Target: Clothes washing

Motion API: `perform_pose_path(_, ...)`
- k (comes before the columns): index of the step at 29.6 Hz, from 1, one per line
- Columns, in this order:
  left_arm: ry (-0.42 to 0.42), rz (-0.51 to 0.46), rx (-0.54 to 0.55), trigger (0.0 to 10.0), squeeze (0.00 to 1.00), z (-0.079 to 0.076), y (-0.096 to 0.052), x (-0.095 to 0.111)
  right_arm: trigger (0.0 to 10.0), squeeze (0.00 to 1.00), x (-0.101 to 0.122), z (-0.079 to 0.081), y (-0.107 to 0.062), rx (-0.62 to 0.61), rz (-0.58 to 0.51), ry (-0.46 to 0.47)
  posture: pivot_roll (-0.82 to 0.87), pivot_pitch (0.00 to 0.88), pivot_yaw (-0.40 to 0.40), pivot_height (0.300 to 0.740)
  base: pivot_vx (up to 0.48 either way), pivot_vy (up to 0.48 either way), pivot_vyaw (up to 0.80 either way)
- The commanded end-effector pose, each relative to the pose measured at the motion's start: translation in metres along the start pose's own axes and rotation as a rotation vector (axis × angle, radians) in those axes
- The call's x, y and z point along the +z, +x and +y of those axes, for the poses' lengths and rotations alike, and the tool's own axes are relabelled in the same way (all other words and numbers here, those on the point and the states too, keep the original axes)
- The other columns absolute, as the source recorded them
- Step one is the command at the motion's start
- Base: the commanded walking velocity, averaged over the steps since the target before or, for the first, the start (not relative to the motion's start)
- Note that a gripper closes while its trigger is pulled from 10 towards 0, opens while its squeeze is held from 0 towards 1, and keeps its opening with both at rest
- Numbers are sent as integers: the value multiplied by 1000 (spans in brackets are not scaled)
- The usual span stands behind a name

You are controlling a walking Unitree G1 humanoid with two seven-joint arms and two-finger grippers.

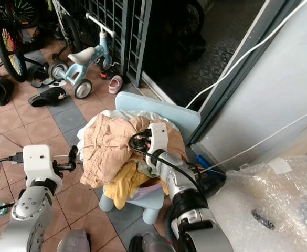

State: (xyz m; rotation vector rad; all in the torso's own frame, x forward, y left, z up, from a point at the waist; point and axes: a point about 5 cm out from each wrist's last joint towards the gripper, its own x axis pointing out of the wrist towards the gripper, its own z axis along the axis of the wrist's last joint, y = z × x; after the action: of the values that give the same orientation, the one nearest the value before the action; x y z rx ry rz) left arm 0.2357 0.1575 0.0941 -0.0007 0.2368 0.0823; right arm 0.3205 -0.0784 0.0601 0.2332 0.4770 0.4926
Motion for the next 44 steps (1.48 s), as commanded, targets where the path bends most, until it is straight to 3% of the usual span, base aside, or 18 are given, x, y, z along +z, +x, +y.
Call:
perform_pose_path(1, -13, -46, -72, 10000, 0, -17, 6, 16, 0, 0, 35, 2, 0, 14, -81, -45, 144, 0, -153, 740, 0, 0, 0)
perform_pose_path(4, -13, -46, -95, 10000, 0, -18, 10, 13, 0, 0, 41, 1, 2, 11, -104, -55, 115, 0, -135, 740, 0, 0, 0)
perform_pose_path(7, 8, 13, -48, 10000, 0, -5, 11, -3, 0, 0, 40, -5, -1, -43, -135, -73, 68, 1, -84, 740, 0, 0, 0)
perform_pose_path(12, 41, 14, -88, 10000, 0, -7, 25, -5, 0, 0, 57, -10, -16, -106, -297, -90, 8, 0, -52, 740, 0, 0, 0)
perform_pose_path(14, 43, -6, -76, 10000, 0, -8, 31, 2, 0, 0, 64, -11, -20, -135, -355, -85, -2, 0, -43, 740, 0, 0, 0)
perform_pose_path(17, 31, -43, -80, 10000, 0, -14, 37, 14, 0, 0, 77, -8, -30, -168, -456, -150, -27, 0, -26, 740, 0, 0, 0)
perform_pose_path(23, 23, -85, -134, 10000, 0, -22, 46, 20, 0, 0, 88, -5, -52, -257, -599, -251, -60, 0, -17, 740, 0, 0, 0)
perform_pose_path(29, -12, -103, -143, 10000, 0, -27, 49, 26, 0, 0, 97, -8, -64, -302, -670, -257, -68, 0, 16, 740, 0, 0, 0)
perform_pose_path(34, 30, -113, -198, 10000, 0, -33, 46, 26, 0, 0, 97, -11, -71, -358, -695, -237, -44, 0, 24, 740, 0, 0, 0)
perform_pose_path(44, 40, -115, -160, 10000, 0, -20, 39, 24, 0, 0, 98, 2, -66, -314, -694, -252, -16, 0, 10, 740, 0, 0, 0)
